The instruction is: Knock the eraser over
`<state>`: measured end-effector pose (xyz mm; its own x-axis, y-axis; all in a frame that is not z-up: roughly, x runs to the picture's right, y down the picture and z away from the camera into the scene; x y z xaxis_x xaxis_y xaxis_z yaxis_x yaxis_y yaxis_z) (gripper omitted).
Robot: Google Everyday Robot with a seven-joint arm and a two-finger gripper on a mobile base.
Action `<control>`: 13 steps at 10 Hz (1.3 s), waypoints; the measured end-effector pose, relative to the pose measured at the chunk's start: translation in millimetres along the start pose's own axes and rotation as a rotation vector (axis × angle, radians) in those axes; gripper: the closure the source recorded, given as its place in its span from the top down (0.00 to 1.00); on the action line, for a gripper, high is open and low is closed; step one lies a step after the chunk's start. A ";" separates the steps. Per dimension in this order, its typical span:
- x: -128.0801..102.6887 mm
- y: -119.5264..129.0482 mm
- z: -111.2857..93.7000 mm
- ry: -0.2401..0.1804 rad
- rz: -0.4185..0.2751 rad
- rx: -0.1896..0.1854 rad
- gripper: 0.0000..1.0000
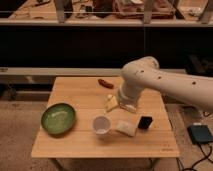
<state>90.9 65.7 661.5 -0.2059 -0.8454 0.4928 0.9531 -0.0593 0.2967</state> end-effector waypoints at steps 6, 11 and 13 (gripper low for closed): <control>-73.5 121.0 -94.4 0.056 0.288 0.183 0.80; -72.9 120.1 -93.9 0.055 0.286 0.184 0.80; -72.4 121.1 -93.2 0.061 0.285 0.199 0.80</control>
<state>241.9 70.2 585.5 0.0809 -0.8435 0.5310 0.9072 0.2830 0.3112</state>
